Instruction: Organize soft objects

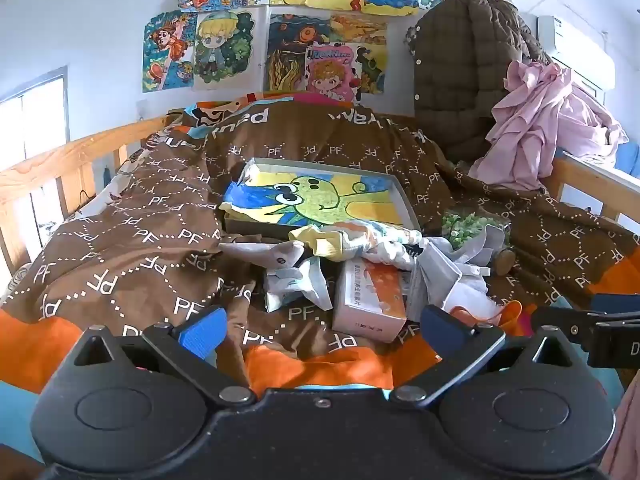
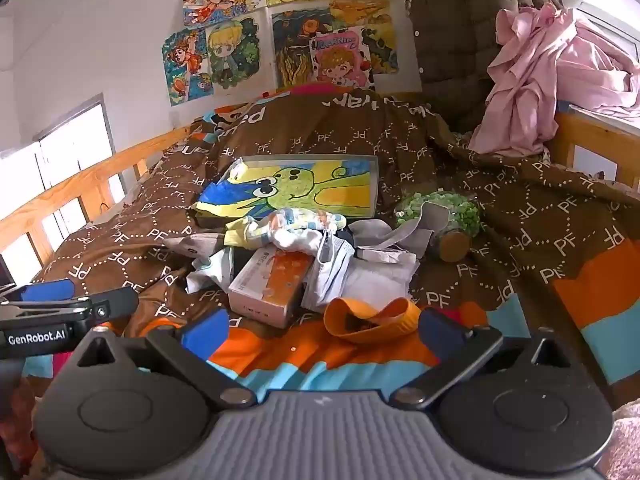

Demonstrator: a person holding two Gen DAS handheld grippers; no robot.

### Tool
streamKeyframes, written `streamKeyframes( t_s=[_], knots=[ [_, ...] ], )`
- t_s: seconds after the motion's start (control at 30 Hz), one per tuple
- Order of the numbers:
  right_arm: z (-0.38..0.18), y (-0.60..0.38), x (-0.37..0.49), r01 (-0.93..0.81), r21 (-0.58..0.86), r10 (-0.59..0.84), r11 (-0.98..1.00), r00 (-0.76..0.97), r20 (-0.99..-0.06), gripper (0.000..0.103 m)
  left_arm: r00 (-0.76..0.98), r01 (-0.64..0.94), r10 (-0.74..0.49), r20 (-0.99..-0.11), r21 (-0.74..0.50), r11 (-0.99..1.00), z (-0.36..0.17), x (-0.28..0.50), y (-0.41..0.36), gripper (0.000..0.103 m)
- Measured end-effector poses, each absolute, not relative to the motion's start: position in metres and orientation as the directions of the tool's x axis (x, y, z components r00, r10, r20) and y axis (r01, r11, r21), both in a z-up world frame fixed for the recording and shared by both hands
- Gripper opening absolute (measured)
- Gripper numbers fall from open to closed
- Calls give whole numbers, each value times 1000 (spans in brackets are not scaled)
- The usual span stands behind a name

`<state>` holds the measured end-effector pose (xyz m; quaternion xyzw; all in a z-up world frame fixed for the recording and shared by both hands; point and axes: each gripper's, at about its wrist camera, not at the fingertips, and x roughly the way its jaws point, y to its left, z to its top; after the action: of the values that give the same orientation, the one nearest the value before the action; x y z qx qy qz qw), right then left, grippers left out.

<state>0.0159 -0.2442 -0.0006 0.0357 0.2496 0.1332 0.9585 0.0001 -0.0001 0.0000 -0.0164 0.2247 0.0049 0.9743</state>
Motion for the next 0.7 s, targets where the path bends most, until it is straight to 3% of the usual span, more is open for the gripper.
streamKeyframes(
  t_s=[0.7],
  knots=[
    [-2, -246, 17, -239, 162, 287, 958, 834, -472, 103, 896, -18, 0, -444, -35, 999, -2, 0, -1, 102]
  ],
)
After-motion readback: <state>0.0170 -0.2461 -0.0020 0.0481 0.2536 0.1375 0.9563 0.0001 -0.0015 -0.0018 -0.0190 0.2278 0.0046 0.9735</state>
